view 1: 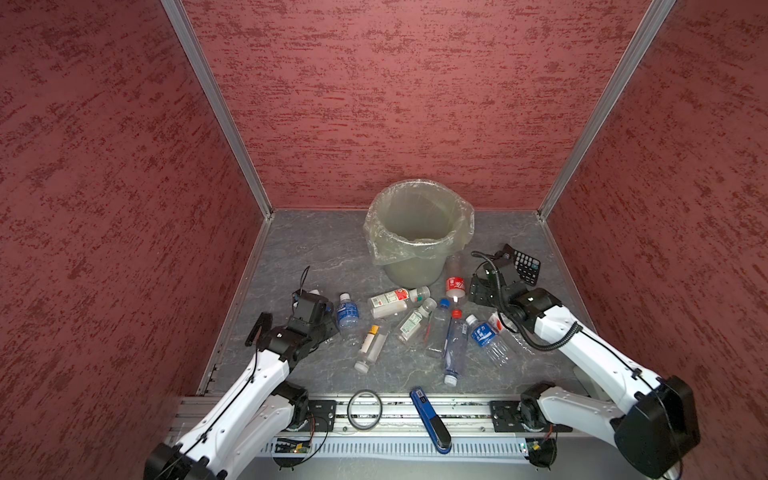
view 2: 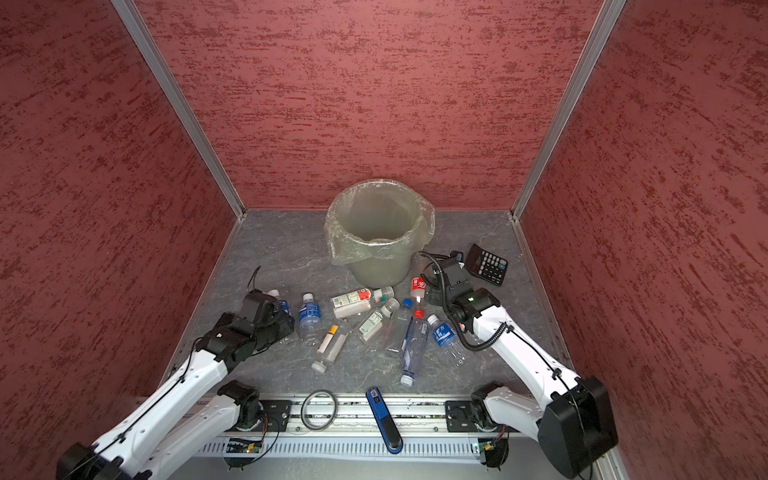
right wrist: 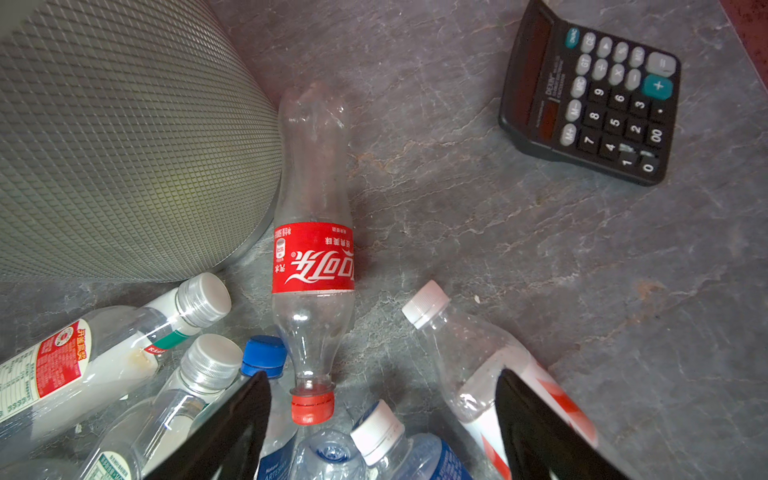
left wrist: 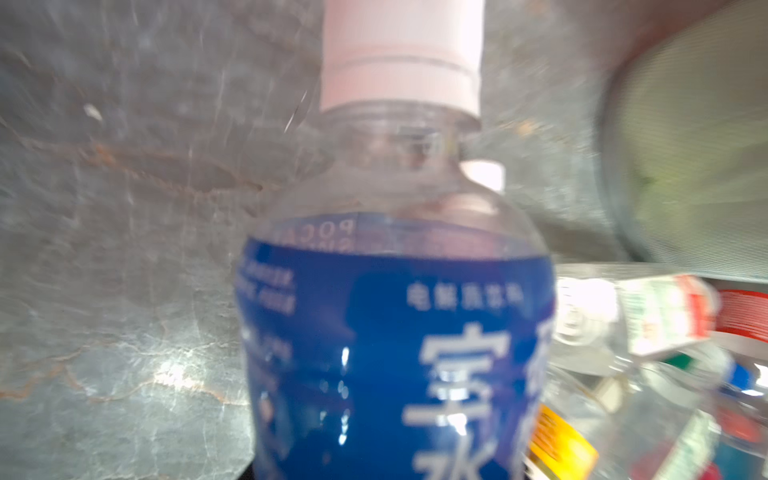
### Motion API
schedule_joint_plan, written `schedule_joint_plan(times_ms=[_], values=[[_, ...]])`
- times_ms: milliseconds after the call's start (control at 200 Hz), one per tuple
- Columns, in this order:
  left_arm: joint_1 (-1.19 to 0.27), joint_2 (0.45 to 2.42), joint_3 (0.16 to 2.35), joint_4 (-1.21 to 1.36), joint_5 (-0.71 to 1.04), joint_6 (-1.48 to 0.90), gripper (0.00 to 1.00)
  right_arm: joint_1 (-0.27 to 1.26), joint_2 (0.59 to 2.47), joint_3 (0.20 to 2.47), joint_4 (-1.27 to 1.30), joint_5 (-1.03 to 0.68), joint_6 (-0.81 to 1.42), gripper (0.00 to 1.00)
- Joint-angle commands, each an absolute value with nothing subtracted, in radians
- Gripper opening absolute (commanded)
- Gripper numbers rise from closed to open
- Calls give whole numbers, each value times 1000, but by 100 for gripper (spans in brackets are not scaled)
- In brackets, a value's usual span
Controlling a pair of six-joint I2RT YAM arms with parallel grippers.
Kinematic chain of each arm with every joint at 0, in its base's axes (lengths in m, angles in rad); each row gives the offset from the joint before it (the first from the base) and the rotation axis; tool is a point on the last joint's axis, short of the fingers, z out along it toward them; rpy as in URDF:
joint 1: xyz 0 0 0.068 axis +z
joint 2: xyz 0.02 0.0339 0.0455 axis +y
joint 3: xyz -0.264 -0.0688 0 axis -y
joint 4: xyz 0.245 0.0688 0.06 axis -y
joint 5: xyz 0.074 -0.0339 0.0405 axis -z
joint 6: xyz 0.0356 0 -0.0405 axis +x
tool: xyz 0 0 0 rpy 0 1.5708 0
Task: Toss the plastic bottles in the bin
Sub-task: 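Close the right gripper on the Coca-Cola bottle while the left gripper lifts away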
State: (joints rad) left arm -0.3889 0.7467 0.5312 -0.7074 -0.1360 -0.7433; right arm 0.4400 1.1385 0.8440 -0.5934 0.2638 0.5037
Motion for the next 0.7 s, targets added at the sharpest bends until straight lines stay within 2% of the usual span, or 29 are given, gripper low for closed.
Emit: schedule_joint_plan(times_ms=[0,180,381,561,691], values=[[-477,665,589,-773,-226,-716,42,433,1096,825,-548,272,502,85],[-736,560,677,-676,-346,-608,42,433,998,784,-505,280,495,86],[-883,688,886,-540,-434,-443,44,434,967,789,-522,291,497,86],[-873,935,1105,-344,-408,-267,50,434,956,804,-537,291,498,86],[-740,1195,1328,-238,-231,-226,50,434,953,811,-544,287,499,86]])
